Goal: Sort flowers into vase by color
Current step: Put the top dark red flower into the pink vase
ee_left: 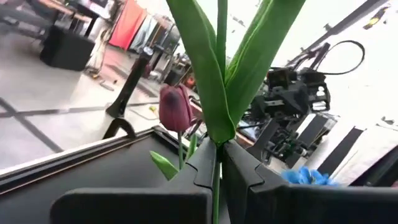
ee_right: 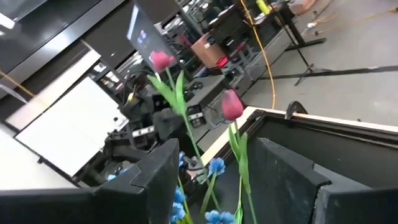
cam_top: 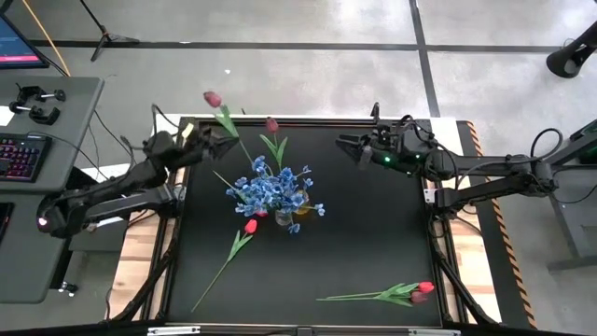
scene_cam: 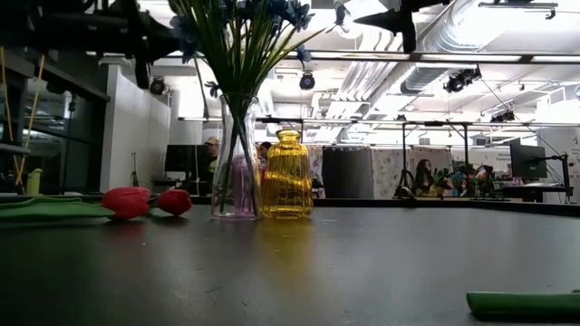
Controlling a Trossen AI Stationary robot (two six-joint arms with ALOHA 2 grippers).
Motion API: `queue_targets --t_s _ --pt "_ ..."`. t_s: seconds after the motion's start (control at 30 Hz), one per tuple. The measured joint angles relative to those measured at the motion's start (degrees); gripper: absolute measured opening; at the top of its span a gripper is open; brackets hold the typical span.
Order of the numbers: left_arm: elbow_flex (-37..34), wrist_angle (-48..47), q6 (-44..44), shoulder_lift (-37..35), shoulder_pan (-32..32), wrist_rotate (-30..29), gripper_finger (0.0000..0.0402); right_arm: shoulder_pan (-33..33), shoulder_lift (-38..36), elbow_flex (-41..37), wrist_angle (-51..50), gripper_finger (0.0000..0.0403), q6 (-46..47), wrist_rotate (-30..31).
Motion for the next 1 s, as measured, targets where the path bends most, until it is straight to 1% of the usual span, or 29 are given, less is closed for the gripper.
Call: queue_targets --t_s 0.07,0.2,0.33,0.43,0.67,0.73,0.87,1.0 --pt "-1.6 2.5 0.1 0.5 -1.8 -0.9 0.0 0.0 0.0 0.0 -0.5 0.0204 0.8 0.4" --pt "-2.0 5.8 2.5 3.5 -5.4 -1.3 0.0 0.0 0.0 0.0 -1.9 0.0204 2.2 2.3" --pt "-2.1 14.4 6.4 8.4 -8.0 -2.9 0.0 0.0 0.0 0.0 -2.4 0.0204 2.6 4.3" --pt "-2.0 19.8 8.8 12.2 -9.0 -4.5 0.0 0.0 0.0 0.0 -2.3 0.0204 2.8 4.8" --pt "-2.0 21.3 10.6 20.5 -10.9 -4.7 0.0 0.0 0.0 0.0 -2.3 0.0204 3.4 4.8" --pt "-2.0 24.0 10.9 22.6 -11.7 -5.6 0.0 0.0 0.0 0.0 -2.3 0.0204 3.4 4.8" --pt "-2.0 32.4 10.9 26.1 -12.7 -6.1 0.0 0.0 0.0 0.0 -2.3 0.0204 3.3 4.8" --pt "-2.0 35.6 10.2 28.3 -13.4 -6.5 0.0 0.0 0.0 0.0 -2.5 0.0204 3.2 4.8"
